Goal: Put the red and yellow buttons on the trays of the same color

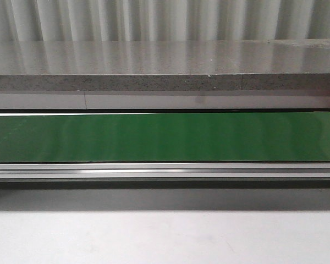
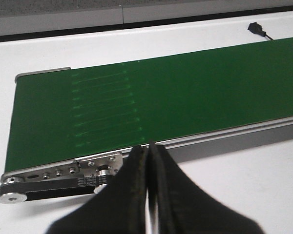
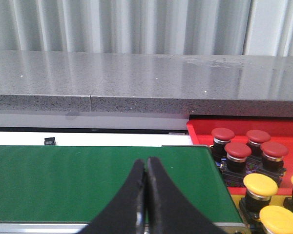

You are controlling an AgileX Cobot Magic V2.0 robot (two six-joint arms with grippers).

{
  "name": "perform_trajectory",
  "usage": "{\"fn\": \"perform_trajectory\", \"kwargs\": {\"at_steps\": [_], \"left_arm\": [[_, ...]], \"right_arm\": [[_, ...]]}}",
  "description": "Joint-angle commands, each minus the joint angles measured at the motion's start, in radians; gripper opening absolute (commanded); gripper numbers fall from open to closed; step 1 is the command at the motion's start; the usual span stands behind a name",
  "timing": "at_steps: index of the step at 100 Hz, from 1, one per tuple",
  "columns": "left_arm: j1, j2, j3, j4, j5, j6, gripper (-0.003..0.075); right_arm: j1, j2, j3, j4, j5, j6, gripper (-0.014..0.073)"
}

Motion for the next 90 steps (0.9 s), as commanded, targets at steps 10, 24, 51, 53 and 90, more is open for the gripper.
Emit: {"fn": "perform_trajectory", "kwargs": {"at_steps": [10,24,51,53,90], "left_arm": [[0.017,-0.016,-0.014,-0.005,-0.112,-0.01,-0.002],[0.026,-0.067,0.053,0.067,-0.295,-0.085,-0.002],[0.034,-0.216,0.277,0.25,-0.576,-0.296,-0.002],[0.036,-0.229,0.289,0.252,-0.578,-0.296,-0.002],[0.073,-0.457,0.523,0.25,-0.588,-0.296,-0.002]], "right_arm": [[-0.007,-0.015,0.002,-0.01,-0.071,0.0,-0.0066],[-0.007,-0.015,0.002,-0.01,-0.071,0.0,-0.0066],[-0.007,-0.015,0.002,-0.01,-0.071,0.0,-0.0066],[-0.007,-0.015,0.002,-0.01,-0.071,0.0,-0.0066],[-0.007,-0.015,0.002,-0.01,-0.071,0.0,-0.0066]]}}
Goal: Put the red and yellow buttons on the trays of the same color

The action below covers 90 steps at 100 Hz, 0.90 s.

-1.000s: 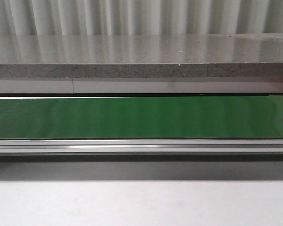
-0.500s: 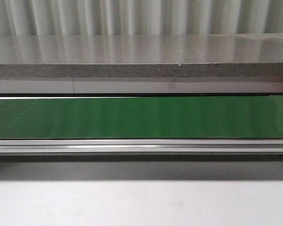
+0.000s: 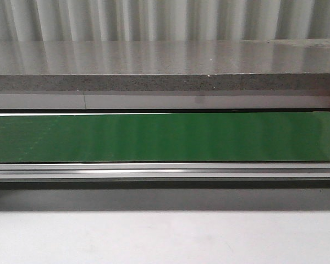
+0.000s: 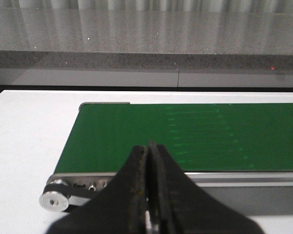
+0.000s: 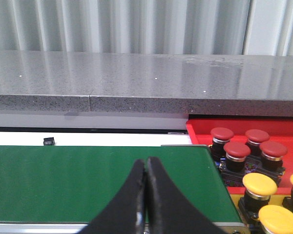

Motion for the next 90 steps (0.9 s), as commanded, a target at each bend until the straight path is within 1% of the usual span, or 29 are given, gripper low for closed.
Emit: {"fn": "perform_trajectory", "kwargs": {"at_steps": [1,4,6,8,90], "left_arm": [[0.02,-0.042,0.039,0.0,-0.118,-0.009,-0.002],[0.025,-0.067,0.051,-0.003,-0.117,-0.009,-0.002],[0.031,-0.088,0.049,-0.003,-0.069,-0.009,-0.002],[0.033,-0.107,0.047,-0.003,-0.048,-0.009,-0.002],[0.045,-0.105,0.047,-0.001,-0.054,-0.009,-0.002]], "right_arm": [[-0.005,-0.015,0.002,-0.01,-0.071,-0.001,-0.0066],[-0.005,-0.015,0.002,-0.01,-0.071,-0.001,-0.0066],[-0.005,-0.015,0.002,-0.01,-0.071,-0.001,-0.0066],[-0.005,-0.015,0.002,-0.01,-0.071,-0.001,-0.0066],[-0.005,-0.012,0.002,-0.01,-0.07,-0.001,-0.0066]]}}
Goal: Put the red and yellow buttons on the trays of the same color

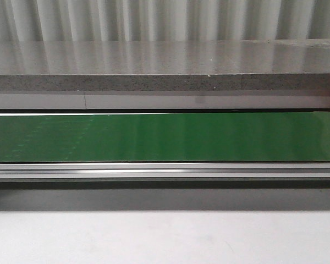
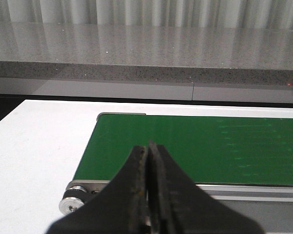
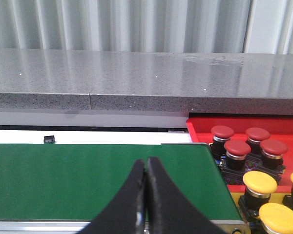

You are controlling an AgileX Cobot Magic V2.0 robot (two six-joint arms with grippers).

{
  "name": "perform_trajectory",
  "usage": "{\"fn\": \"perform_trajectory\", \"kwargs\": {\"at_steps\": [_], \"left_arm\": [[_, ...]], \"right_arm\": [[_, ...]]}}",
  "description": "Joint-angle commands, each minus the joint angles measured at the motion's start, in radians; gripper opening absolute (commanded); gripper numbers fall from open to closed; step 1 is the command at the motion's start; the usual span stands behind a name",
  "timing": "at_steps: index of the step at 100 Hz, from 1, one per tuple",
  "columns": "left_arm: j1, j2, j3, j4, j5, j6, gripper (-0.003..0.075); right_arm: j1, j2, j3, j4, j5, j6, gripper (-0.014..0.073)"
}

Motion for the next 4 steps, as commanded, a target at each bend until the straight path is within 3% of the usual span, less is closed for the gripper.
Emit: {"fn": "perform_trajectory", "kwargs": {"at_steps": [1,4], "left_arm": [[0.005,-0.029,0.047,-0.001,-0.075,-0.007,-0.002],[0.005,-0.029,0.047,-0.001,-0.075,-0.007,-0.002]], "right_arm": [[-0.005,-0.011,0.002,-0.01,-0.076,-0.001,-0.0066],[-0.005,-0.011,0.002,-0.01,-0.076,-0.001,-0.0066]]}}
